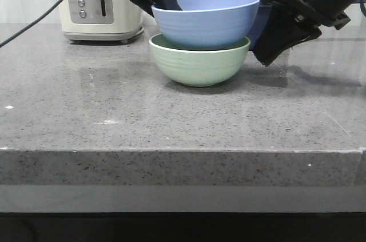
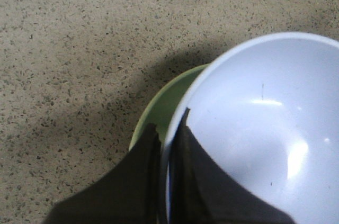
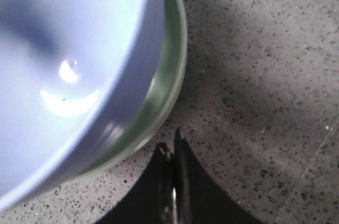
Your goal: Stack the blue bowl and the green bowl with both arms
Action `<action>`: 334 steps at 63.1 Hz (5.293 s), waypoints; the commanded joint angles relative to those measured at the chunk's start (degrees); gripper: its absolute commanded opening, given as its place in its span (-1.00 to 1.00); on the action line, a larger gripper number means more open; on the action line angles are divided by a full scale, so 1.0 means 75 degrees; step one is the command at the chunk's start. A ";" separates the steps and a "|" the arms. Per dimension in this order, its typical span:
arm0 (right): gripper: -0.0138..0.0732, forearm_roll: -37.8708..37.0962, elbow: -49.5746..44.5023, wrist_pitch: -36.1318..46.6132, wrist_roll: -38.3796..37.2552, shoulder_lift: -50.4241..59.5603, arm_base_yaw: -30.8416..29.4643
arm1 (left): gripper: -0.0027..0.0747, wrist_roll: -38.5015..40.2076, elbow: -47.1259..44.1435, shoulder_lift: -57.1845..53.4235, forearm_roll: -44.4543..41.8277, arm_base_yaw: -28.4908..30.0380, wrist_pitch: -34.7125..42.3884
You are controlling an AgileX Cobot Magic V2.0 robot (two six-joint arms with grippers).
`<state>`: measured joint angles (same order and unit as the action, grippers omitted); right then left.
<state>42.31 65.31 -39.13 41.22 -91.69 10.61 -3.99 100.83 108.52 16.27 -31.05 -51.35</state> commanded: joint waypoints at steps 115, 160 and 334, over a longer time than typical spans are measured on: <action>-0.83 0.0288 0.0186 0.0173 0.0075 0.0295 -0.0019 | 0.02 0.0864 -0.4705 -0.6580 -0.2170 -0.0031 0.0465; -0.81 -0.3889 -0.0241 -0.1142 -0.4092 0.3656 -0.0057 | 0.02 0.1140 -0.6072 -0.8518 -0.2273 -0.0031 0.0447; -0.81 -0.4310 -0.3104 -0.1540 -0.4968 0.8949 -0.0049 | -0.98 0.0968 -1.3517 -1.4656 -0.2008 0.4102 0.7431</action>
<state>10.11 40.71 -54.39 3.98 -24.28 10.61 2.69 -0.20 -0.26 0.66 -0.46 0.00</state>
